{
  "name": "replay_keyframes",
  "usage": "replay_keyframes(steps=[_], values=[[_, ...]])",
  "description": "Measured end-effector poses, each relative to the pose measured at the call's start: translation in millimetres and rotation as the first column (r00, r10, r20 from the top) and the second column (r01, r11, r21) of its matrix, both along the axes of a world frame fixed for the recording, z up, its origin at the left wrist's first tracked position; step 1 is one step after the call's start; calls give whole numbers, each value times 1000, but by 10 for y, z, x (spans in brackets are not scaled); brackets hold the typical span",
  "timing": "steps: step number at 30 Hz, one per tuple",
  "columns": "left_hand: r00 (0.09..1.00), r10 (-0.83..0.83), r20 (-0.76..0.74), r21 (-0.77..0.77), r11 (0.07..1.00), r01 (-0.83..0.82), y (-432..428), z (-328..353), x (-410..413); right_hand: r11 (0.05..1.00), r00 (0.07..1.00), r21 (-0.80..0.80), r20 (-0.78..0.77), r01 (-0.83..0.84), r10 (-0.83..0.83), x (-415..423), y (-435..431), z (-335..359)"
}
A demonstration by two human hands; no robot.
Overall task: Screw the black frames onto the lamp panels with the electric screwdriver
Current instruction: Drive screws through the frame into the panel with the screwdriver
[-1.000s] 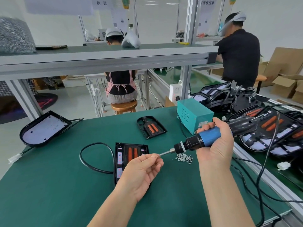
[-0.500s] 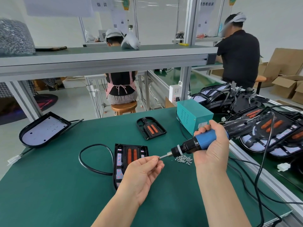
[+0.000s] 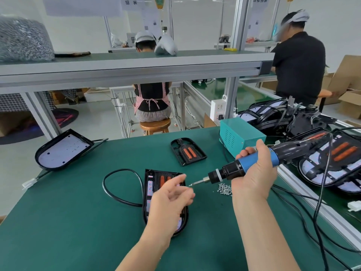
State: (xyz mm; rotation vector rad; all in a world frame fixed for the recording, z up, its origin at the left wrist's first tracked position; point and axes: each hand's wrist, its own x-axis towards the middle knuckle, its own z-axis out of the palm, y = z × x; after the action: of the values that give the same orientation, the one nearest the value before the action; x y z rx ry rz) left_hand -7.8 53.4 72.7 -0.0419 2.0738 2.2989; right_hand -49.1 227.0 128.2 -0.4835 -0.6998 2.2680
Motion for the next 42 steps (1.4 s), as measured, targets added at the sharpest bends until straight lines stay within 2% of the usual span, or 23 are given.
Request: replay_keyframes(steps=[2, 3, 5, 7, 10, 12, 14, 21, 32, 42], values=[[989, 88, -118, -229, 967, -113, -177, 17, -71, 1000, 1000, 2, -17, 0, 0, -90, 8, 29], [966, 169, -197, -339, 913, -229, -278, 22, -115, 1000, 1000, 9, -25, 1, -1, -144, 10, 47], [911, 270, -313, -540, 739, -404, -481, 17, -209, 1000, 999, 30, -42, 5, -4, -261, 0, 72], [937, 256, -236, -682, 644, -348, -612, 0, -312, 998, 998, 64, -56, 5, -1, -386, -33, 77], [987, 155, -39, -803, 583, -123, -605, -31, -428, 990, 999, 137, -38, -15, 21, -574, -122, 49], [993, 115, 26, -811, 584, -47, -559, -52, -474, 981, 999, 190, -22, -42, 47, -684, -198, 18], [991, 112, 69, -760, 650, -20, -525, -80, -497, 969, 997, 239, -8, -70, 74, -771, -261, -17], [991, 112, 77, -669, 743, -32, -508, -113, -501, 921, 990, 363, 41, -139, 133, -948, -392, -156], [994, 101, 48, -639, 768, -47, -512, -103, -483, 905, 979, 374, 62, -203, 194, -1024, -484, -220], [994, 108, -6, -653, 753, -86, -515, -168, -527, 805, 963, 538, 52, -251, 265, -1030, -558, -176]])
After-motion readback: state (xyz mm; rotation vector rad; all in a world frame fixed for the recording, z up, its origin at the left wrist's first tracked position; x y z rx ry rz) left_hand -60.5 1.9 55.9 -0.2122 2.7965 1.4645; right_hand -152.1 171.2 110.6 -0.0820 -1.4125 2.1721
